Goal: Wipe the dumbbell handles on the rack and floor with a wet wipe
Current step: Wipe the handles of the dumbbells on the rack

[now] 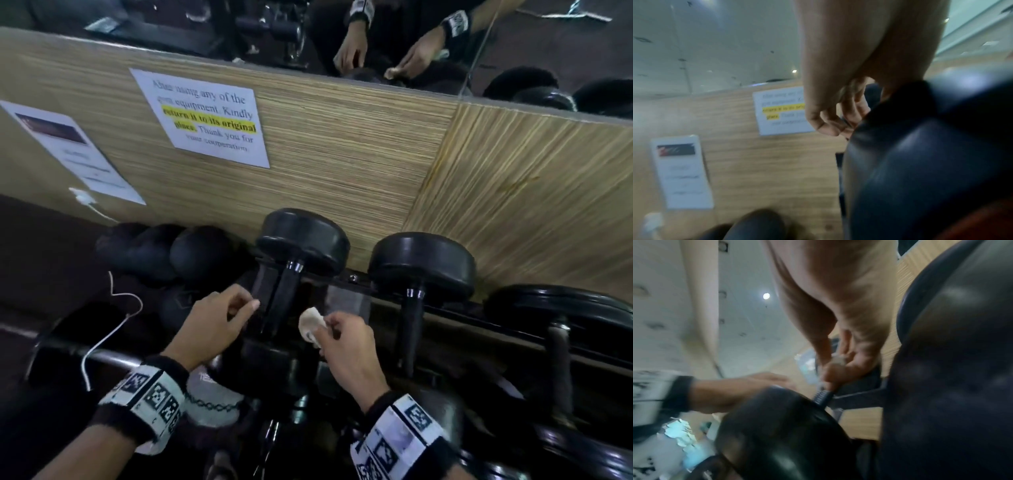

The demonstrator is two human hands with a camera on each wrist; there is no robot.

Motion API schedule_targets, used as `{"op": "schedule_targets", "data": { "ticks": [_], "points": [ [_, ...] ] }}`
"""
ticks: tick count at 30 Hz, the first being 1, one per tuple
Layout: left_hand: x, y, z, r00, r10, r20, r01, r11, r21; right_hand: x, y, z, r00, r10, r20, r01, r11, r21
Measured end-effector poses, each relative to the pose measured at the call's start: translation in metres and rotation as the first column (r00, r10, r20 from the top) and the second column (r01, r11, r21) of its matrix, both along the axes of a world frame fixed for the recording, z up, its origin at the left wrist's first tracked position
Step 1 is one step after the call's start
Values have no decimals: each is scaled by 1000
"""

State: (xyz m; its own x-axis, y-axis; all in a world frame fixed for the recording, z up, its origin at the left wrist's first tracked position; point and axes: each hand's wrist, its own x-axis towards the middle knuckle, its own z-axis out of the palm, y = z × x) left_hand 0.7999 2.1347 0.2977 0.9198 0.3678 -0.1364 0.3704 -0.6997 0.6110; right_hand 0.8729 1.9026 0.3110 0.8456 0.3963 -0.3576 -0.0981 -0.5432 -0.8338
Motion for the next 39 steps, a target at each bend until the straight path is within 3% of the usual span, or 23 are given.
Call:
{"op": "schedule_targets", "data": {
  "ticks": [3, 5, 11, 16, 26, 39],
  "points": [
    [-5, -3, -14, 996, 88, 32, -81, 979, -186, 0, 23, -14, 998, 37, -44, -44, 984, -175],
    [-7, -10, -22, 984, 164, 74, -128, 927, -352, -3, 36, -21, 994, 58, -89, -80, 959, -272],
    [-9, -9, -31, 952, 287, 106, -187, 819, -542, 9, 64, -47, 979, 49, -197, -112, 942, -318],
    [-7, -8, -36, 941, 313, 125, -189, 798, -572, 10, 77, -56, 957, 124, -264, -183, 959, -215],
    [-7, -8, -35, 937, 330, 111, -207, 783, -587, 1, 55, -19, 962, 273, -8, -271, 949, -159],
    [-11, -7, -36, 926, 357, 120, -239, 803, -545, -6, 88, -12, 956, 286, 68, -274, 950, -149]
  ]
}}
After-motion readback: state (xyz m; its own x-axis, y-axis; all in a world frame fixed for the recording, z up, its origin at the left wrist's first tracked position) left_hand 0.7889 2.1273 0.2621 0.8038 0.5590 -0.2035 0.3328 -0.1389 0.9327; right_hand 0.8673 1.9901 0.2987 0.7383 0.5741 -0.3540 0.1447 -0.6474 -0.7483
